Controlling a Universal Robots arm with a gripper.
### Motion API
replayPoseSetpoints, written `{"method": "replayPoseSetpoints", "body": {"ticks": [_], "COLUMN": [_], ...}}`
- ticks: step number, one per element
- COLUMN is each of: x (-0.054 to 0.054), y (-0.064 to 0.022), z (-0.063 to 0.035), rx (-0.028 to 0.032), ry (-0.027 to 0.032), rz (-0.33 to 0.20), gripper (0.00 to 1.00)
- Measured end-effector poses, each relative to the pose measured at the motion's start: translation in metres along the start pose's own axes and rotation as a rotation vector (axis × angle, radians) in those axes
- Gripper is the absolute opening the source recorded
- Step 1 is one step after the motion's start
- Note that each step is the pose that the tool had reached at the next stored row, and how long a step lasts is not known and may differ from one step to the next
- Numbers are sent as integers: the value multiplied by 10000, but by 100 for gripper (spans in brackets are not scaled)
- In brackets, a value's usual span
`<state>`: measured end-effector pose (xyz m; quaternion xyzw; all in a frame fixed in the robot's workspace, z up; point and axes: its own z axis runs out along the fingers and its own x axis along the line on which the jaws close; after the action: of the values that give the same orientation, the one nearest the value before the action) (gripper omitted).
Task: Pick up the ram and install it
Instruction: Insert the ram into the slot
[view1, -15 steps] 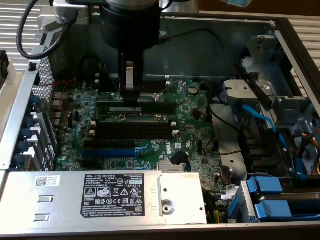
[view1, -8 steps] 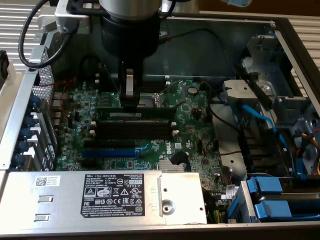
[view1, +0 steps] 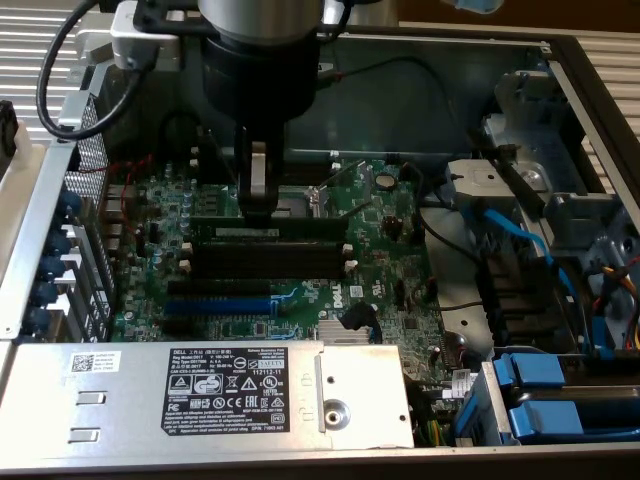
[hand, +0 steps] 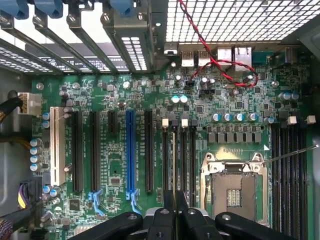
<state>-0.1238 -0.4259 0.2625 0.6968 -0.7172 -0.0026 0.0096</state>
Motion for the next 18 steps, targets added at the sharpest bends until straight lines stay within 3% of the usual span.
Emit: {"method": "replayPoseSetpoints", "body": {"ticks": [6,12,18], "x": [19,23,23], "y": [-14,-16,-15], "z": [17,109,118], "rx": [-25,-26,-27], "ry": [6,8,14], "rz": [-124,-134,-280], "gripper": [12,12,12]}}
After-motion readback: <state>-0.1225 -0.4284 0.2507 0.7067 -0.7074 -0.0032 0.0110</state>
